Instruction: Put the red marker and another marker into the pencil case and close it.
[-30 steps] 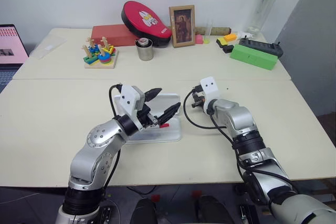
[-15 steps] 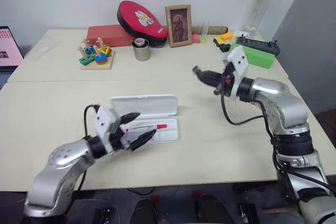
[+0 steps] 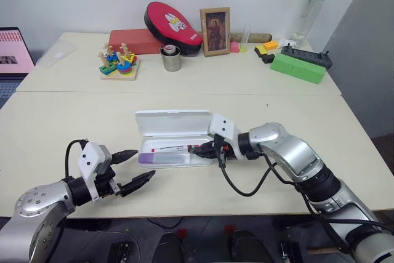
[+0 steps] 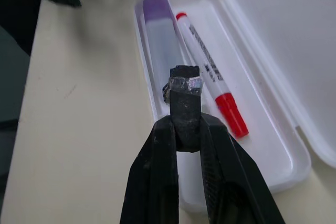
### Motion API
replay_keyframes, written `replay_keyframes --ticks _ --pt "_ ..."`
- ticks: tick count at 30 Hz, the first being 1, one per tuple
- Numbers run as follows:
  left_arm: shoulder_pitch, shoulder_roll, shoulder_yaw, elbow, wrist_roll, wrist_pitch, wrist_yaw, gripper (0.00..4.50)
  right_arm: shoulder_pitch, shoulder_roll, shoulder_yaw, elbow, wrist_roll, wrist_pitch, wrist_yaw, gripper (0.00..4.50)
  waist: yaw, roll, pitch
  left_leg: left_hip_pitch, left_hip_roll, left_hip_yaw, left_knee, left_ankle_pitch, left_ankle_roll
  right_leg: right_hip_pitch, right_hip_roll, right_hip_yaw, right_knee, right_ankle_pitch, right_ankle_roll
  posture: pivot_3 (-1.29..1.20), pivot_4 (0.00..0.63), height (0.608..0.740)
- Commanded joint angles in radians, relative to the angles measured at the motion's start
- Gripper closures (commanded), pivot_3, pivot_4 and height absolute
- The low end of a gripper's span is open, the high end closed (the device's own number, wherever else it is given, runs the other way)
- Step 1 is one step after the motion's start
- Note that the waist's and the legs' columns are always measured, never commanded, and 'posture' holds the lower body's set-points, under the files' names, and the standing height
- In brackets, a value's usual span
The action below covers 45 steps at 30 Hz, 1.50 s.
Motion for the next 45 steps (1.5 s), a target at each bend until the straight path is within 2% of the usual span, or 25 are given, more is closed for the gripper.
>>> replay_keyframes --ticks 1,5,7,8,9,12,19,22,25,31,33,37,45 --pt "-0.002 -0.002 0.018 -0.045 -0.009 -0.006 0.014 0.00 0.012 -0.002 0.020 0.011 -0.037 -0.025 0.001 4.26 0.000 0.000 0.000 0.000 0.000 0.000 0.000 0.000 0.000 0.000 0.000 0.000 0.000 0.000 0.000 0.00 0.150 0.740" --pt "-0.002 -0.006 0.016 -0.060 -0.015 0.003 0.026 0.00 0.017 -0.006 0.014 0.027 -0.052 -0.034 0.009 4.26 -0.001 0.000 0.000 0.000 0.000 0.000 0.000 0.000 0.000 0.001 0.000 0.000 0.000 0.000 0.000 0.00 0.150 0.740" --pt "-0.004 -0.006 0.013 -0.064 -0.017 0.006 0.031 0.00 0.016 -0.007 0.006 0.025 -0.049 -0.035 0.014 3.56 -0.001 0.000 0.000 0.000 0.000 0.000 0.000 0.000 0.000 0.000 0.000 0.000 0.000 0.000 0.000 0.00 0.150 0.740" --pt "-0.005 -0.006 0.012 -0.065 -0.017 0.007 0.032 0.00 0.015 -0.006 0.002 0.024 -0.048 -0.034 0.015 3.46 -0.001 0.000 0.000 0.000 0.000 0.000 0.000 0.000 0.000 0.000 0.000 0.000 0.000 0.000 0.000 0.00 0.150 0.740" --pt "-0.007 -0.007 0.010 -0.066 -0.018 0.008 0.034 0.00 0.015 -0.003 -0.001 0.022 -0.045 -0.033 0.015 3.05 -0.001 0.000 0.000 0.000 0.000 0.000 0.000 0.000 0.000 0.000 0.000 0.000 0.000 0.000 0.000 0.00 0.150 0.740" --pt "-0.019 -0.007 0.004 -0.066 -0.017 0.012 0.038 0.00 0.012 0.005 -0.014 0.011 -0.034 -0.029 0.015 2.26 -0.001 0.000 0.000 0.000 0.000 0.000 0.000 0.000 0.000 0.000 0.000 0.000 0.000 0.000 0.000 0.00 0.150 0.740" --pt "-0.048 -0.016 -0.011 -0.069 -0.019 0.022 0.054 0.00 -0.003 0.015 -0.053 -0.011 -0.003 -0.030 0.030 0.66 -0.001 0.000 0.000 0.000 0.000 0.000 0.000 0.000 0.000 0.001 0.000 0.000 0.000 0.000 0.000 0.00 0.150 0.740" --pt "-0.070 -0.036 -0.006 -0.077 -0.042 0.036 0.076 0.00 -0.035 0.048 -0.159 -0.071 0.119 -0.002 0.071 0.09 -0.002 -0.001 0.000 0.000 0.000 0.000 0.000 0.000 0.000 0.002 0.000 0.000 0.000 0.000 0.001 0.00 0.150 0.740" --pt "-0.102 -0.068 0.009 -0.082 -0.083 0.068 0.122 0.00 -0.136 0.131 -0.301 -0.021 0.210 0.051 0.008 0.09 -0.004 -0.001 0.000 0.000 0.000 0.000 0.000 0.000 0.000 0.003 0.000 0.000 0.002 0.001 0.001 0.00 0.150 0.740" --pt "-0.190 -0.133 0.046 -0.080 -0.156 0.127 0.256 0.00 -0.343 0.214 -0.378 0.258 0.134 0.071 -0.168 0.09 -0.006 -0.001 -0.001 0.002 0.000 0.000 0.000 0.000 0.000 0.002 0.001 0.000 0.001 0.001 0.002 0.00 0.150 0.740" --pt "-0.222 -0.155 0.062 -0.089 -0.189 0.143 0.298 0.00 -0.392 0.236 -0.374 0.356 0.095 0.059 -0.224 0.44 -0.005 -0.002 -0.001 0.001 0.000 0.000 0.001 0.000 0.000 0.002 0.000 0.000 0.001 0.002 0.002 0.00 0.150 0.740" --pt "-0.268 -0.178 0.084 -0.105 -0.225 0.161 0.362 0.00 -0.418 0.258 -0.326 0.454 0.032 0.011 -0.245 1.24 -0.003 -0.003 -0.002 -0.001 0.000 0.000 0.000 0.000 0.000 0.003 0.000 0.000 0.002 0.002 0.002 0.00 0.150 0.740" --pt "-0.267 -0.151 0.115 -0.139 -0.321 0.204 0.377 0.00 -0.400 0.266 -0.272 0.457 -0.017 0.008 -0.218 3.14 -0.009 -0.004 -0.002 -0.001 0.000 0.000 -0.001 0.000 0.000 0.003 0.000 0.000 0.002 0.002 0.002 0.00 0.150 0.740"
